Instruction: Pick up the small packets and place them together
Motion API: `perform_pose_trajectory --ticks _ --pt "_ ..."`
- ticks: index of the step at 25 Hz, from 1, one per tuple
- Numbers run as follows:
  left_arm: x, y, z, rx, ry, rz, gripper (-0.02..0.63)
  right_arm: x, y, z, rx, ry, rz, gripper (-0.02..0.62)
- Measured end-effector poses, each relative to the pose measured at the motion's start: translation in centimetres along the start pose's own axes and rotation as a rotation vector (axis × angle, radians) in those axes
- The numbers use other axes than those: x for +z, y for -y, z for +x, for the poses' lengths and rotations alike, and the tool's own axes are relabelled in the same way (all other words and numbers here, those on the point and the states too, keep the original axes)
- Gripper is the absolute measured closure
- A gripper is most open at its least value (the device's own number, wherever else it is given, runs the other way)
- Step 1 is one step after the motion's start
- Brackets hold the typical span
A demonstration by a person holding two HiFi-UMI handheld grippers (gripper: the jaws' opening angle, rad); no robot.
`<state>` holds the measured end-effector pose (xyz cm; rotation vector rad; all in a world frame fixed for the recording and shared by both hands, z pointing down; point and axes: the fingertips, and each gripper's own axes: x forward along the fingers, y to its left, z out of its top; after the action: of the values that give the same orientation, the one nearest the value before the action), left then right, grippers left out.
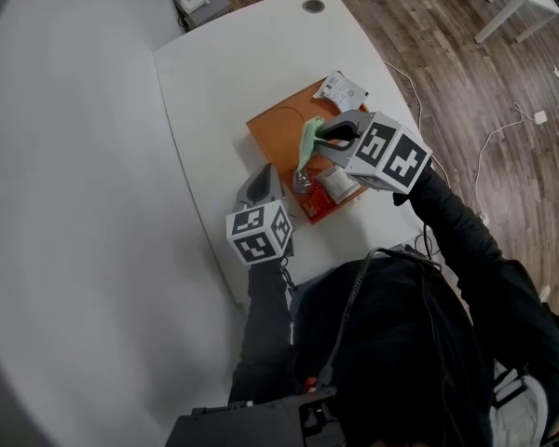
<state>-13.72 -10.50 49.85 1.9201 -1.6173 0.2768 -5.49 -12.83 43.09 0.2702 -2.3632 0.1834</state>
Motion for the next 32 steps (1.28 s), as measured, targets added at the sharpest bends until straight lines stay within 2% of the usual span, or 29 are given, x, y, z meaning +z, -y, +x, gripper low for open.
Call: perform_pose_trajectory --ticks 11,23,32 --pt "-0.2 0.0 -0.1 -0.005 0.000 0.006 0.604 3.1 2.2 4.9 0.011 -0.013 0.006 0.558" --pt "-0.1 -0.2 -0.1 -0.006 -0.001 0.001 0.604 1.4 3.2 9.4 0.010 -0.139 0.010 0.554" --pt "-0.3 0.0 -0.1 -0.007 0.002 0.004 0.604 0.1 3.4 10.1 0.012 -0.177 -0.010 0.527"
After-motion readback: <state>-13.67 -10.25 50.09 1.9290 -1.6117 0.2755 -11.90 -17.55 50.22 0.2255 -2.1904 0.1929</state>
